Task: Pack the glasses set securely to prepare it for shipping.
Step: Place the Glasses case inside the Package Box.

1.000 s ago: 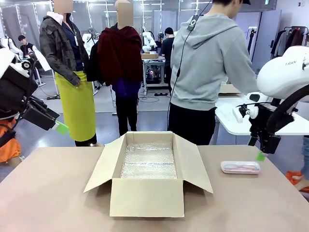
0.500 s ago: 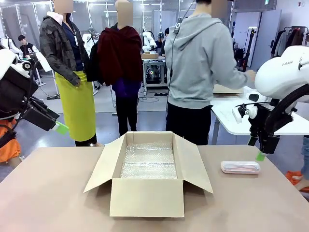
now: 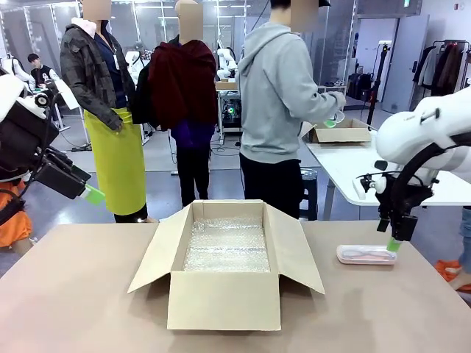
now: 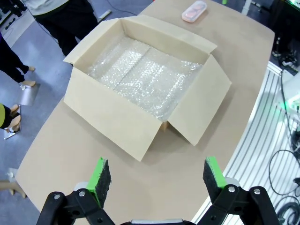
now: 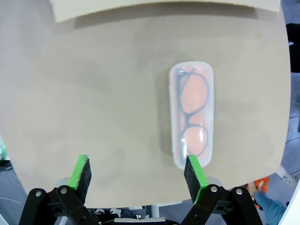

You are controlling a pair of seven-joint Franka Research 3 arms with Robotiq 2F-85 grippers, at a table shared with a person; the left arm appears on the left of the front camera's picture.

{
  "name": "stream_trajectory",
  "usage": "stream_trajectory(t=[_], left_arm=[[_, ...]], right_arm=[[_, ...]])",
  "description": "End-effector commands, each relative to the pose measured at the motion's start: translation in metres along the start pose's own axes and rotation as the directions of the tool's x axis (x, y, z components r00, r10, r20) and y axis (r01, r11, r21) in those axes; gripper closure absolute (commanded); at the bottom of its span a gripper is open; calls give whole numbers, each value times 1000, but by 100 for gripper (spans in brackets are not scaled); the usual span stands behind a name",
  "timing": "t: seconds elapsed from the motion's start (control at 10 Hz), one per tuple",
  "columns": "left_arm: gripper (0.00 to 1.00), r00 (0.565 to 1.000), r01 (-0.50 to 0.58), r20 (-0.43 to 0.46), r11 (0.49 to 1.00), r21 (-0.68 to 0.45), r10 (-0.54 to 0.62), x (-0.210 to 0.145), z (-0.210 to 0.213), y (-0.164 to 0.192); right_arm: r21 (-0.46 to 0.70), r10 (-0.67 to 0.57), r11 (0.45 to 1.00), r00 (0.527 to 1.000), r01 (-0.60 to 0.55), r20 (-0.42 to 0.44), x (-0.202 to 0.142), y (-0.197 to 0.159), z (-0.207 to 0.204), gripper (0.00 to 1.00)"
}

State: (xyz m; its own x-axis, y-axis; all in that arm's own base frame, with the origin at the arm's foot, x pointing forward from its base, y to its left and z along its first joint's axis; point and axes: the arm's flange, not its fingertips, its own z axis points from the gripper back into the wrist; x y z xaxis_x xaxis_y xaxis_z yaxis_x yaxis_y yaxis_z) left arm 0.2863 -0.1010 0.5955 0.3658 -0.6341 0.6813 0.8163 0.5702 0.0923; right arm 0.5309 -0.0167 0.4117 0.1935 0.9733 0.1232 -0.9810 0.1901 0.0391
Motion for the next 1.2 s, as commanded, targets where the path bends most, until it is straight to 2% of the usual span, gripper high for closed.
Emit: stream_trajectory(t=[0.0, 0.4, 0.8, 1.1], left_arm=[[0, 1000, 4, 5, 1000, 1, -4, 0, 2, 0], [0, 1000, 4, 5, 1000, 1, -4, 0, 2, 0], [0, 1000, 4, 5, 1000, 1, -4, 0, 2, 0], [0, 1000, 4, 5, 1000, 1, -4, 0, 2, 0]], right_arm=[[-25, -12, 1000, 999, 11, -31, 9, -21, -11, 0], [-39, -31, 999, 997, 29, -64, 9, -49, -47, 0], [-72, -60, 996, 996, 55, -69, 4, -61, -77, 0], [-90, -33, 996, 998, 27, -59, 2, -65, -93, 0]])
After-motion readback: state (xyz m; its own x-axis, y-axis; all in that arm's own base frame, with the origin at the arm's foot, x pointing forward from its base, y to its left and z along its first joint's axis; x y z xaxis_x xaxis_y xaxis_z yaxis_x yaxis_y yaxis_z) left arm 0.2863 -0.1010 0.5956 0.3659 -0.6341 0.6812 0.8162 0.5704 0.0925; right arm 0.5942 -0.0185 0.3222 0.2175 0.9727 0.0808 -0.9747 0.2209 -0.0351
